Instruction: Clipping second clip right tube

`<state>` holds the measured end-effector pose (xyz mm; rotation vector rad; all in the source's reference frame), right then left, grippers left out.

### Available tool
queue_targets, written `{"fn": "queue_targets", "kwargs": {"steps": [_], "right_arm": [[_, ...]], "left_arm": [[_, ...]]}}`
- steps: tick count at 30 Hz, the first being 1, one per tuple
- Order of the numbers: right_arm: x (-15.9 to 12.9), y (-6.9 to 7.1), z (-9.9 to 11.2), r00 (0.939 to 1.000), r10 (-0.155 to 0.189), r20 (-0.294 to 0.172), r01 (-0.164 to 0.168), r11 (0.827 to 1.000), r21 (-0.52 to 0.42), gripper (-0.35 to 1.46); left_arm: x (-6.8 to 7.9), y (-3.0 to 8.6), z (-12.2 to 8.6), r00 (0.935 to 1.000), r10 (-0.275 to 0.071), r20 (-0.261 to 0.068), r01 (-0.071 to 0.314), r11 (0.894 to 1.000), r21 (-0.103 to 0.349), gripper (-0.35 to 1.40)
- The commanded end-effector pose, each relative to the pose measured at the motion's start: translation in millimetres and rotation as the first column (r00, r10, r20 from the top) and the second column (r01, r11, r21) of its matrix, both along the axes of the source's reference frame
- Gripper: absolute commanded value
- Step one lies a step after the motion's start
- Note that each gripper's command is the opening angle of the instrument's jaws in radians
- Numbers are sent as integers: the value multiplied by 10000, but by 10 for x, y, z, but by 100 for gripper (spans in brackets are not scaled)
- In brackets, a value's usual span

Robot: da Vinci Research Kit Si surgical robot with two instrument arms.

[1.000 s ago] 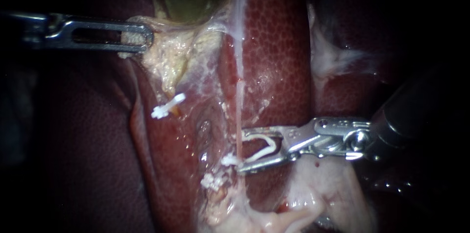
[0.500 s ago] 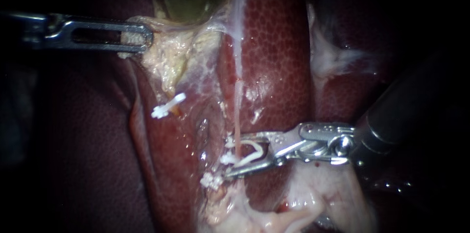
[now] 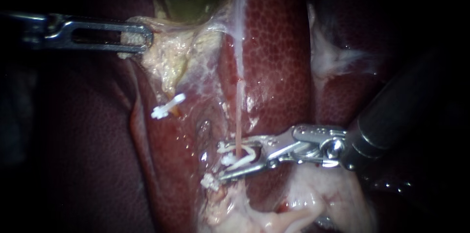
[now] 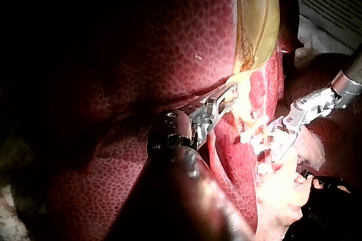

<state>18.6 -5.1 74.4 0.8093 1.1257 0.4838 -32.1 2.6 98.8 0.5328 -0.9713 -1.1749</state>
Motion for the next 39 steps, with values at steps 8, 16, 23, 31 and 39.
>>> {"fn": "queue_targets", "kwargs": {"steps": [8,16,23,31,39], "right_arm": [[-2,-1,4,9998,-158,-81,158,9999,34,16],[-6,1,1,9977,-654,-200,663,9968,442,-35],[-7,0,2,9977,-667,-141,674,9960,582,-35],[-7,-1,2,9978,-659,-123,665,9958,633,-35],[-8,0,2,9977,-662,-126,668,9957,639,-35]], "left_arm": [[0,0,0,10000,0,-1,0,10000,1,-35],[1,0,0,10000,3,1,-3,10000,1,-35],[1,0,0,10000,4,1,-4,10000,1,-35],[1,0,0,10000,4,1,-4,10000,0,-35],[1,-1,0,10000,3,0,-3,10000,0,-35]]}}
